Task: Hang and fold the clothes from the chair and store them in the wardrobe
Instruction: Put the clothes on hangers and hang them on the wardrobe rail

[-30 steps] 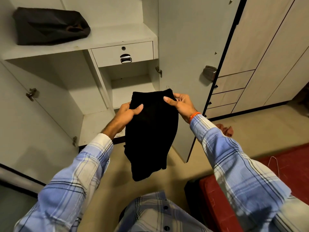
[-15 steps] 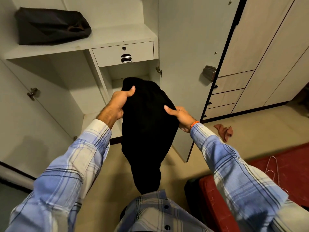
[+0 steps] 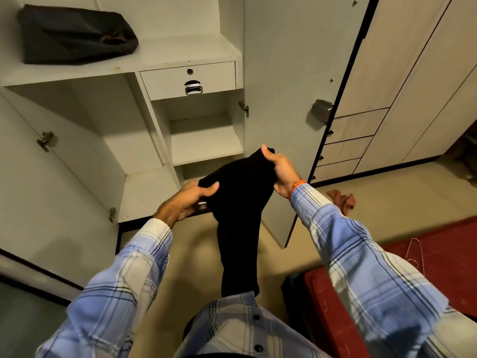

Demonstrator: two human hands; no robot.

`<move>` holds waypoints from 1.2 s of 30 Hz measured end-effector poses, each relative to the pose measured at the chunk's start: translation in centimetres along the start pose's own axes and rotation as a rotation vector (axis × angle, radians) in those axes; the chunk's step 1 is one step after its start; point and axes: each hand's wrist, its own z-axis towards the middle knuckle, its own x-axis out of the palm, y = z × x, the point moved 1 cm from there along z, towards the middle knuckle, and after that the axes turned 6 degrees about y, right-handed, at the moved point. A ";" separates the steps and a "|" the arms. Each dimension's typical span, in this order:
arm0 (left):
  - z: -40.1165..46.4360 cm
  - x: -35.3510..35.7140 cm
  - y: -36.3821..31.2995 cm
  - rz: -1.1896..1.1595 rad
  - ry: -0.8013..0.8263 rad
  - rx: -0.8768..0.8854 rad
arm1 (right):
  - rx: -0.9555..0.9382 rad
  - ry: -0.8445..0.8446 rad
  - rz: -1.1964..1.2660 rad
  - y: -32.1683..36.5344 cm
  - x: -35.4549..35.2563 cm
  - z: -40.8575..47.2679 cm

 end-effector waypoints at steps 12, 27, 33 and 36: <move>1.7 -0.1 -2.0 0.436 -0.511 0.286 | -0.036 -0.242 -0.616 -1.1 -5.3 1.1; 1.6 0.7 -7.4 -0.087 -0.436 0.258 | 0.138 0.185 -0.373 -3.6 -3.5 0.3; 1.8 -1.9 -6.7 -0.073 -0.509 0.079 | 0.047 0.127 -0.005 -2.4 -2.4 0.5; 0.9 -1.9 -7.2 -0.191 -0.401 0.129 | 0.051 0.110 0.039 -2.1 -1.4 0.7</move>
